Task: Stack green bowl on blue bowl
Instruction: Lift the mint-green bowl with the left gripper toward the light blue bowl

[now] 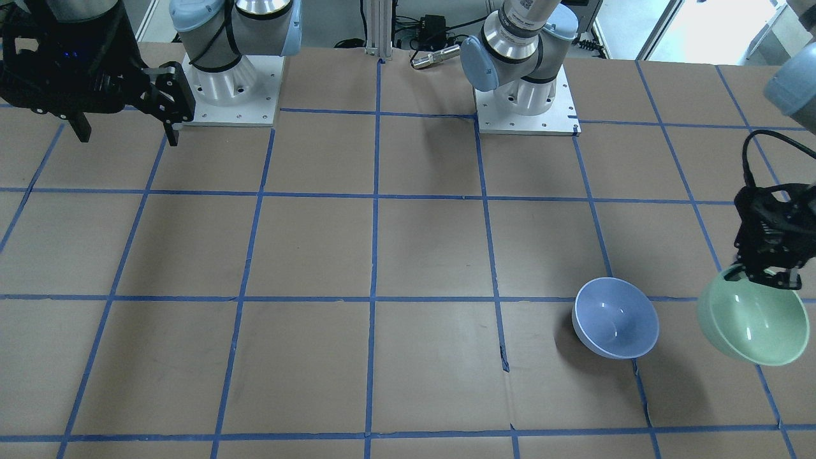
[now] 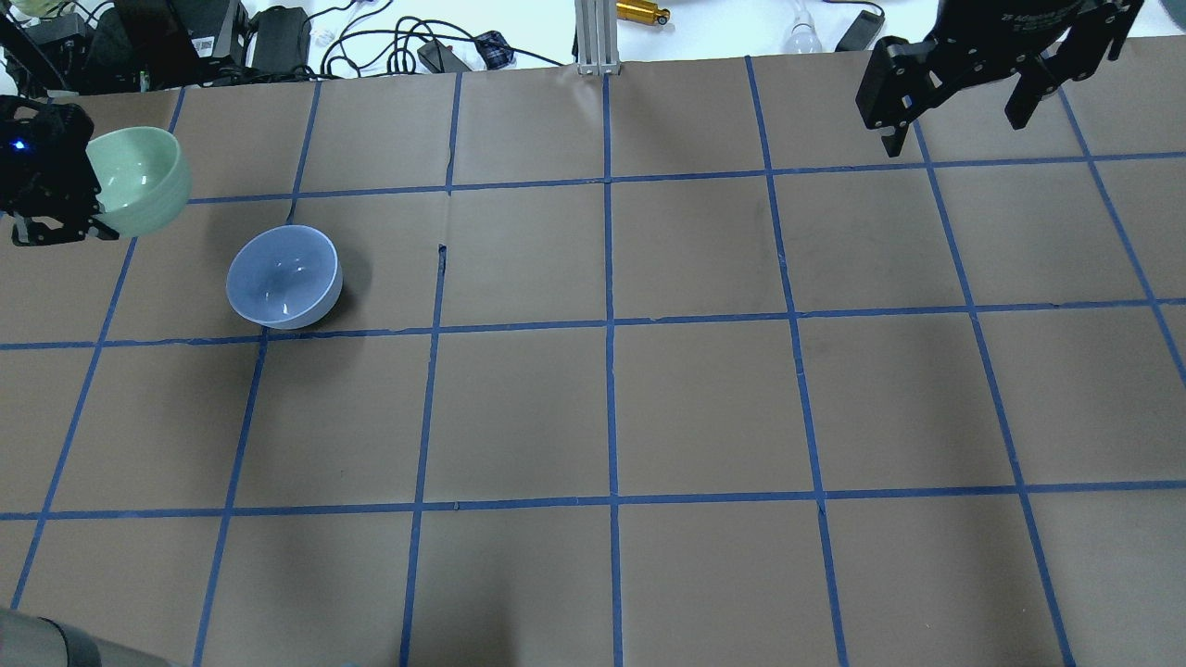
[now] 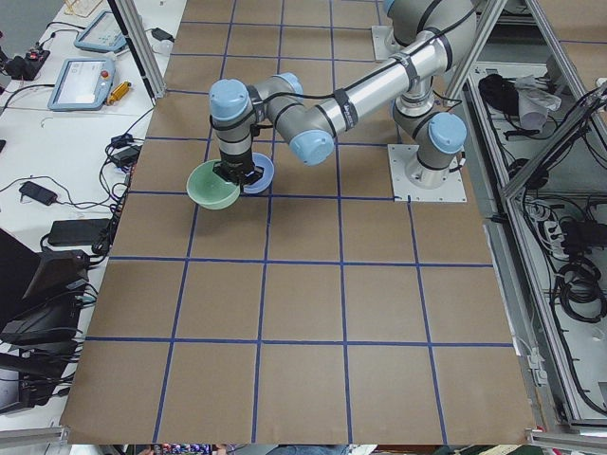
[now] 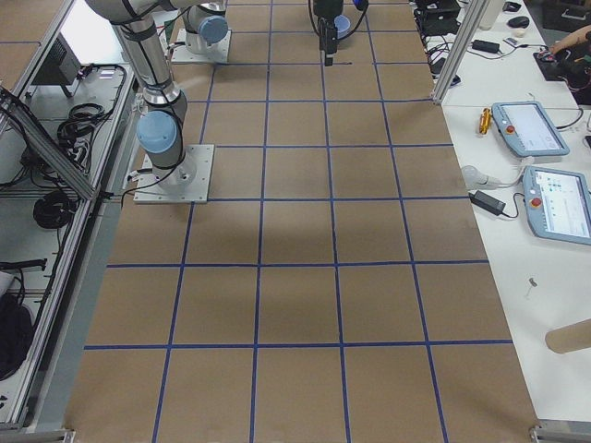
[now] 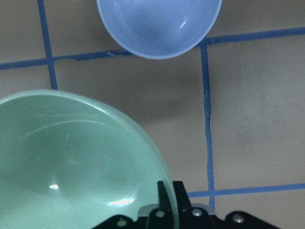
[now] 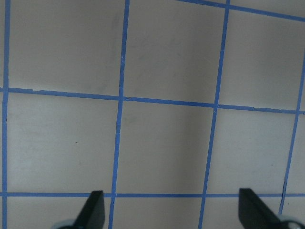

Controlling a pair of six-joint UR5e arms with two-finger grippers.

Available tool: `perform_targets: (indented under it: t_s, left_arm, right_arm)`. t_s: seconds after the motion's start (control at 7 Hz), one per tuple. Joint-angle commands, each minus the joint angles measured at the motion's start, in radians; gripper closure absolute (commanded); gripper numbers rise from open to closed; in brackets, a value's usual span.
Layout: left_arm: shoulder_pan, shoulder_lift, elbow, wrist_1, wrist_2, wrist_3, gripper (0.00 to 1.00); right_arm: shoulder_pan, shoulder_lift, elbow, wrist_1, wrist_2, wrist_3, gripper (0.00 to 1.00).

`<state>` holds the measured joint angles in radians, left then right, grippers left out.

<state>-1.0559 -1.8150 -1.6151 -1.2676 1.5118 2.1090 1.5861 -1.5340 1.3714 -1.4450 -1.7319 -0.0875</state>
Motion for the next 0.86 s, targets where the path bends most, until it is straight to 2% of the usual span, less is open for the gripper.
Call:
perform_targets:
  t_s: [0.0, 0.14, 0.43, 0.71]
  left_arm:
    - [-0.109, 0.086, -0.150, 0.128, -0.007, -0.089, 1.00]
    - [-0.131, 0.107, -0.219, 0.169, -0.007, -0.128, 1.00]
    - [-0.138, 0.106, -0.339, 0.353, -0.005, -0.159, 1.00]
    - [-0.133, 0.103, -0.361, 0.363, -0.007, -0.159, 1.00]
  right_arm:
    - [0.000, 0.000, 0.000, 0.000, 0.000, 0.000, 0.00]
    - [0.000, 0.000, 0.000, 0.000, 0.000, 0.000, 0.00]
    - [0.000, 0.000, 0.000, 0.000, 0.000, 0.000, 0.00]
    - [0.000, 0.000, 0.000, 0.000, 0.000, 0.000, 0.00]
